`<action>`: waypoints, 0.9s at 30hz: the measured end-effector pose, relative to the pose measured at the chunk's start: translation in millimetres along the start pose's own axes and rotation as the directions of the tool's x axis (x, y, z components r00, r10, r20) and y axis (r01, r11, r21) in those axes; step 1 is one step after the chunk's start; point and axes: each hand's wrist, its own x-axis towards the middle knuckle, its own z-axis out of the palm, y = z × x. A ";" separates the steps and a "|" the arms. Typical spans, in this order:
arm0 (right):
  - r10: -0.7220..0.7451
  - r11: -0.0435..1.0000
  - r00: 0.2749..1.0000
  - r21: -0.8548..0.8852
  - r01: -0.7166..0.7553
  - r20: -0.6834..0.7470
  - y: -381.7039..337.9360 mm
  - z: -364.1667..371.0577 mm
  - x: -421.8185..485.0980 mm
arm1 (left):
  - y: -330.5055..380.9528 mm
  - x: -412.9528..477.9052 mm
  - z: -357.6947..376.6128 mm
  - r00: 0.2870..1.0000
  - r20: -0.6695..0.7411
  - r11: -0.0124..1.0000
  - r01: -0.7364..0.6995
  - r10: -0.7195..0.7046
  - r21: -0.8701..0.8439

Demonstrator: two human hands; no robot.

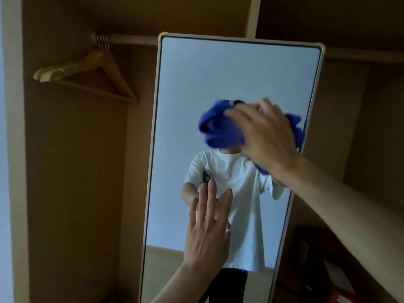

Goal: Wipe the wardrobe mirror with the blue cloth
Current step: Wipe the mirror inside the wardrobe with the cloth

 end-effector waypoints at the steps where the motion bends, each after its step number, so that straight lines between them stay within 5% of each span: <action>1: 0.034 0.999 0.999 -0.008 -0.034 -0.012 4.4 -3.4 19.3 | 0.5 -0.3 0.1 1.000 -0.008 1.000 0.003 -0.003 0.002; 6: 0.046 0.999 0.999 -0.010 -0.046 0.022 -7.0 -5.1 51.6 | -2.6 -1.4 1.4 1.000 -0.025 1.000 -0.006 0.006 -0.005; 12: -0.217 0.976 0.964 0.070 0.208 0.157 -53.4 26.5 -33.1 | 0.8 -5.9 -0.8 1.000 0.023 1.000 0.011 -0.011 -0.012; 17: -0.264 0.963 0.954 0.092 0.253 0.141 -59.4 35.2 -80.1 | 2.6 -25.3 4.7 0.998 0.064 1.000 -0.002 0.001 0.016; 27: 0.039 0.999 0.999 -0.001 -0.039 0.030 0.5 4.4 -6.7 | 10.4 -52.0 28.9 0.995 0.094 1.000 -0.028 0.027 0.012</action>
